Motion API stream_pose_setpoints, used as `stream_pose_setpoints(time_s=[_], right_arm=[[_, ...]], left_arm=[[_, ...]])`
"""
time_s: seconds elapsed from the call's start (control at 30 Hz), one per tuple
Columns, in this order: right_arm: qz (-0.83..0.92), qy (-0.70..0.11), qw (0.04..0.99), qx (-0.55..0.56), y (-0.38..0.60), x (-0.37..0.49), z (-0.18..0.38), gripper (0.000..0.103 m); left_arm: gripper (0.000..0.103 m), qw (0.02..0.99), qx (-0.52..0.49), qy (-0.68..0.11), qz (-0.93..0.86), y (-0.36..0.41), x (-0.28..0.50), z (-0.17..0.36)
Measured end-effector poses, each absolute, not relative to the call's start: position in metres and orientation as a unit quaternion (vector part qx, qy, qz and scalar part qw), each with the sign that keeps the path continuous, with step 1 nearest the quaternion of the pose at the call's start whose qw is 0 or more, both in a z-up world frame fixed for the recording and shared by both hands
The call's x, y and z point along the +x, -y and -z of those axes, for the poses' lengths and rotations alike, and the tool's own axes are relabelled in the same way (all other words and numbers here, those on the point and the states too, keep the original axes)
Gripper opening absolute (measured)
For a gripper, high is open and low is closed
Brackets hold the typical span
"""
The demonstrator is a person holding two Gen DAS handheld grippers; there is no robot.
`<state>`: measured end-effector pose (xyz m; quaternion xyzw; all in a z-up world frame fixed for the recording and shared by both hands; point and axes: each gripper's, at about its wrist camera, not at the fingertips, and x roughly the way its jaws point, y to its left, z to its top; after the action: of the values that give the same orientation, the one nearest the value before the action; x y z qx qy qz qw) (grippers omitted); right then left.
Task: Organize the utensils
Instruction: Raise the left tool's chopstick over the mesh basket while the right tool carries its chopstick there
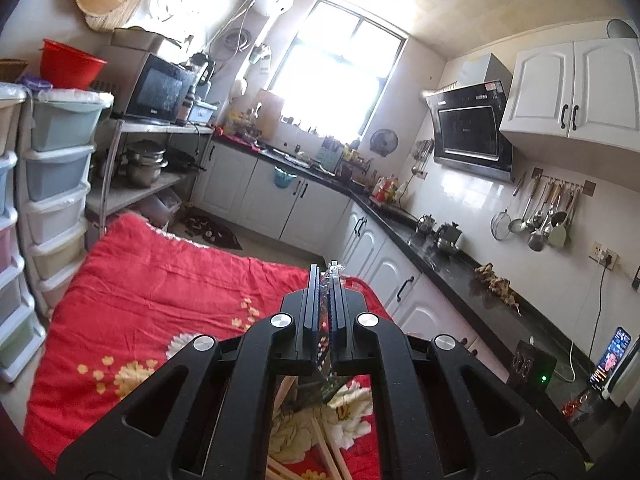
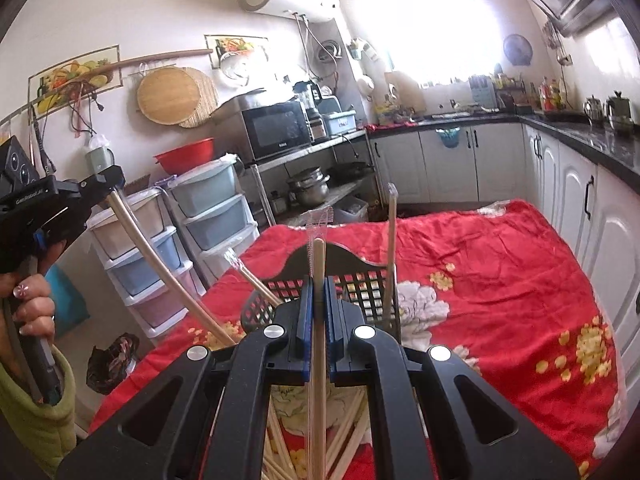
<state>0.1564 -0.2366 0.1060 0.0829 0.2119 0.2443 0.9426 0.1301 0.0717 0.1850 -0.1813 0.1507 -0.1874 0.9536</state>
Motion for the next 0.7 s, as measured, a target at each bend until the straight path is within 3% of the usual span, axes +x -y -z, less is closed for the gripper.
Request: stream_pose_setpoints(time_s=[0.7], right_arm=[[-0.227, -0.124, 0.965, 0.046, 0.232, 0.174, -0.154, 0.006]], left_arm=[[0.001, 0.963, -0.172, -0.121, 0.168, -0.068, 0.15, -0.209]])
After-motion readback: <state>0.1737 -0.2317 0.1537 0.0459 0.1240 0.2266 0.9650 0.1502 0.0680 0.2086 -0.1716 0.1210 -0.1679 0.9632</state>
